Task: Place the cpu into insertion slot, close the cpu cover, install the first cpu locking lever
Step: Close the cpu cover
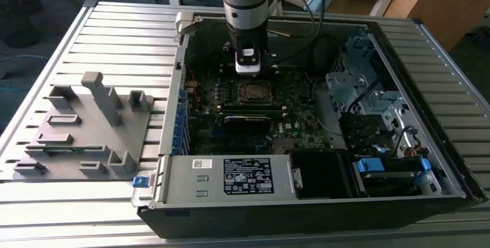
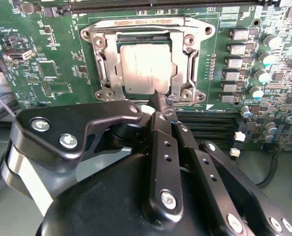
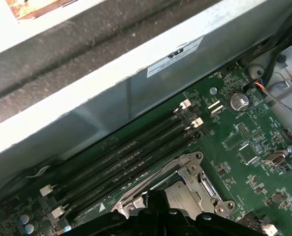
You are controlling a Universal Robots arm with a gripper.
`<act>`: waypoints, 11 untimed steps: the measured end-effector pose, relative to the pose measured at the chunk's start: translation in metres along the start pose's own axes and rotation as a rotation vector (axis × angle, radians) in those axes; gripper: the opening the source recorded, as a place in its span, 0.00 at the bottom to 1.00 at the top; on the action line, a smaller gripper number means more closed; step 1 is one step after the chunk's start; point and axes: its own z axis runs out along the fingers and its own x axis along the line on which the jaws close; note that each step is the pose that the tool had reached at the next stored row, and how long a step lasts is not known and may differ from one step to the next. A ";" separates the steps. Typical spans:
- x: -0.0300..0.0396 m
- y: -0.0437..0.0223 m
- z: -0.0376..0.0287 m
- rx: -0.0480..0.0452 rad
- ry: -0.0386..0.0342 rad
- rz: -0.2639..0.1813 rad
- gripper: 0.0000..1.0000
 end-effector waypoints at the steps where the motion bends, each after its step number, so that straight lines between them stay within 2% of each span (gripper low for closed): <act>1: 0.0000 0.0000 0.0000 0.0003 0.0004 0.000 0.10; 11: -0.0055 0.0035 0.0015 -0.0011 0.0062 -0.029 0.10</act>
